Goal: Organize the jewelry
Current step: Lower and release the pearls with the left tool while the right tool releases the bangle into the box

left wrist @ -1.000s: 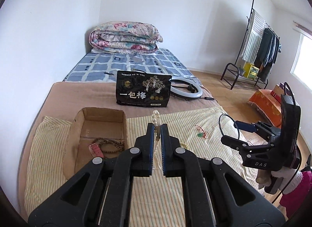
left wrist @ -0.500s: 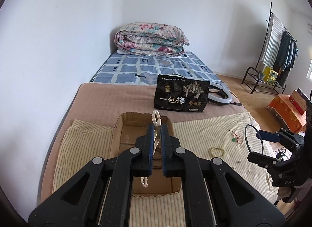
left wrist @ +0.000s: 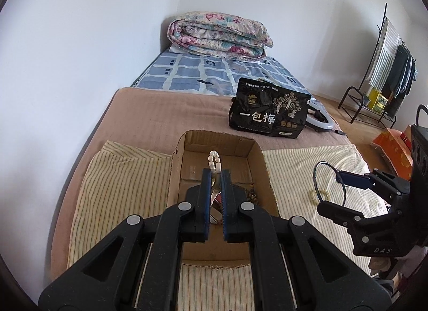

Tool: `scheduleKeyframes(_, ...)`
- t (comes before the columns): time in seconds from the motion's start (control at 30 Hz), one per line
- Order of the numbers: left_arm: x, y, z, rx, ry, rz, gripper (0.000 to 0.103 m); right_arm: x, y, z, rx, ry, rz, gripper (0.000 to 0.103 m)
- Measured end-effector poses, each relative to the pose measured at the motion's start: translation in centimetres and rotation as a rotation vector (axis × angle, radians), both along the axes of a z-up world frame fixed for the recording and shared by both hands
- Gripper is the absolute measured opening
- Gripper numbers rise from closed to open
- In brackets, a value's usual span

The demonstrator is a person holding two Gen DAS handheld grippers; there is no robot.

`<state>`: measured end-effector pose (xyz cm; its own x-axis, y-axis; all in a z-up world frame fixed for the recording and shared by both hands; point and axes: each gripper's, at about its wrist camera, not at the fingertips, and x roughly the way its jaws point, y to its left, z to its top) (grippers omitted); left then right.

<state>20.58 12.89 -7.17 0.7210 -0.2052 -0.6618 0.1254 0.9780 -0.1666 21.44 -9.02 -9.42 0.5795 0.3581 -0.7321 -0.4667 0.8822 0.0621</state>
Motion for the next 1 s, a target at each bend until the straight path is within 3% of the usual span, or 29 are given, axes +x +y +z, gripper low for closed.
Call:
scheduleKeyframes(0.63,1.4,-0.4,-5.7,0.005,0.114,-0.025,0.004,7.8,3.7,-6.4,0.006,0.115,-0.052,0.074)
scheduleKeyframes(1.0,1.9,-1.2,-7.7,0.019,0.151,-0.044,0.004,9.3,4.7,-7.2,0.007,0.126,-0.054,0.075)
